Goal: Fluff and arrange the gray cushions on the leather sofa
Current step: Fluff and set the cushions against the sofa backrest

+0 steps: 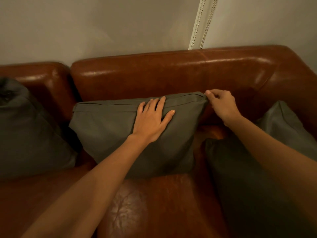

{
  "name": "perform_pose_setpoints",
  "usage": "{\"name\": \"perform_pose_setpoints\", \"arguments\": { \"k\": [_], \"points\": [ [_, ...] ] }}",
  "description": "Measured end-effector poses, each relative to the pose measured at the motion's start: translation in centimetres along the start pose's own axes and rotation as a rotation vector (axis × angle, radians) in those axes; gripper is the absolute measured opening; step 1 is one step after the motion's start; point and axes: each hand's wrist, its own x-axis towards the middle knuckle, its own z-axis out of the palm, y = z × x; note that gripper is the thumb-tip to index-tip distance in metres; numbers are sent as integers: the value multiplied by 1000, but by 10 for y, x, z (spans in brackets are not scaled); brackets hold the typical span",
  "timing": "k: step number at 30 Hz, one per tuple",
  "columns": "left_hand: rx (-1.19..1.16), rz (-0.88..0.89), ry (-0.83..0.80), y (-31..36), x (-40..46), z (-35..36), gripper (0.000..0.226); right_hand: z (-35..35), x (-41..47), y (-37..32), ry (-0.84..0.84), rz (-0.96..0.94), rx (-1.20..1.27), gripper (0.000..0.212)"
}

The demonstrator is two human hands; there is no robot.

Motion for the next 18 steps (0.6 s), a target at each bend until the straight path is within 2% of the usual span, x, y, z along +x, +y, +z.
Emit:
{"name": "perform_pose_setpoints", "arguments": {
  "k": [2, 3, 5, 7, 10, 12, 15, 18],
  "points": [
    [-149, -9, -29, -6, 0, -5, 66, 11, -7, -16, 141, -128, -97, 29],
    [-254, -29, -40, -9, 0, -8, 64, 18, -11, -25, 152, -221, -146, 28],
    [-396, -79, 14, -15, -1, -15, 55, 35, -18, -40, 85, -452, -289, 26],
    [-288, -138, 118, -28, -6, -20, 49, 60, -23, -51, -54, -603, -401, 28],
    [-55, -276, 147, -70, -21, -29, 43, 96, -30, -63, -240, -582, -461, 36],
    [-44, -435, 215, -109, -38, -40, 39, 120, -36, -67, -262, -563, -560, 42],
    [-191, -590, 300, -158, -59, -56, 37, 150, -49, -76, -265, -531, -640, 47],
    [-558, -657, 368, -179, -67, -63, 40, 178, -59, -92, -277, -525, -630, 49]
  ]
}}
